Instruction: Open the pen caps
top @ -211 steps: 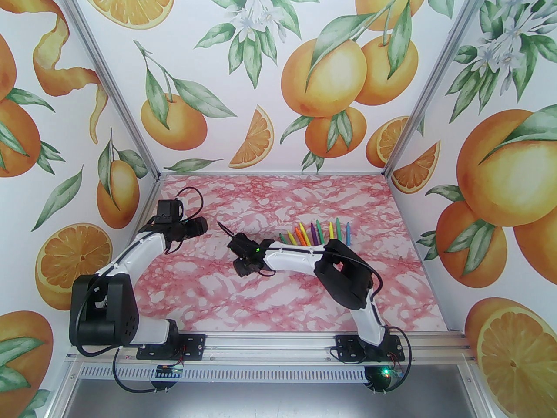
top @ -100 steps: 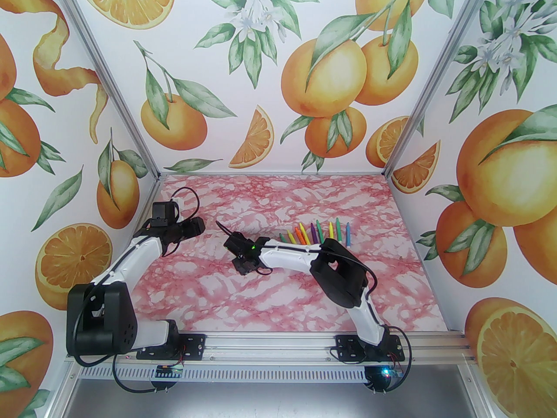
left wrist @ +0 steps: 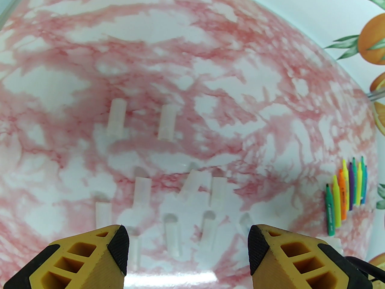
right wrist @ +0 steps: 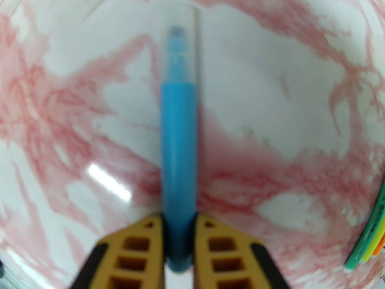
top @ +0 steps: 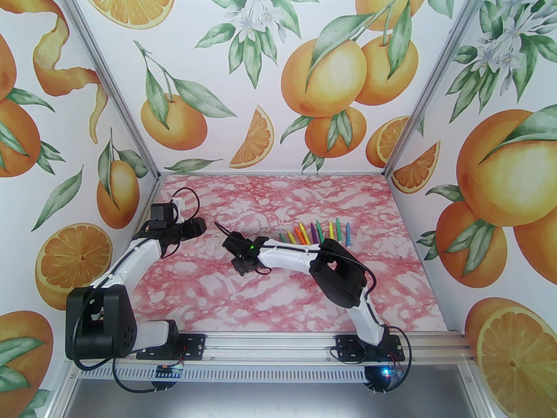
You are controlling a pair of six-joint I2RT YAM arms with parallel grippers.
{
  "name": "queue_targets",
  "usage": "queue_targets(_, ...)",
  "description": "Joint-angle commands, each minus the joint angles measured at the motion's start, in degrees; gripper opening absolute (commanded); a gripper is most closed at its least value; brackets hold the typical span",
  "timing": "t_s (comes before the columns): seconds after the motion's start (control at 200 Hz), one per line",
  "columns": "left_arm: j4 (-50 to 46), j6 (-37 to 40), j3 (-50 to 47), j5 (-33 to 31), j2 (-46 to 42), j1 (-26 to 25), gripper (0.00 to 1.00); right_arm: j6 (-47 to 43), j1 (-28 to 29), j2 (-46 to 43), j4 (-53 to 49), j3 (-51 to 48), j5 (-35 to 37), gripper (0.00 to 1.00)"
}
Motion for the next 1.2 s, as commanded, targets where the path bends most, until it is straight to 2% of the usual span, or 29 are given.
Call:
queue_targets(0.0,3.69,-1.23,-0.74,6.45,-0.2,0.31,0.69,-0.34,-2.06,-2.28,0.28,-3.33,-0.25,0.11)
queue_targets(0.135,7.32,-3.34,-1.03,13.26,1.47,0.31,0.69,-1.19,-3.45,-6.68,4.83,-7.52,-3.18,0.09)
queue_targets(0.38,10.5,-6.3,-0.86,18.87,2.05,0.13,0.69,-1.34,-7.38,-14.75,12.74,-15.66,-9.59,0.06)
queue_targets(0.66,13.07,-7.84,-0.7,21.33,3.35,-2.45,0.69,-2.64,-9.7,-19.19,14.62,-18.76,-11.38,0.05)
queue_targets(0.931,19.21,-11.91,1.2,25.67,7.83,-7.24,0.68,-2.97,-10.91,-24.08,17.74,-22.46,-13.13,0.04)
queue_targets(1.196,22.9,-14.85,2.52,26.96,10.02,-10.11,0.68,-3.95,-11.33,-28.19,18.46,-24.63,-13.46,0.04)
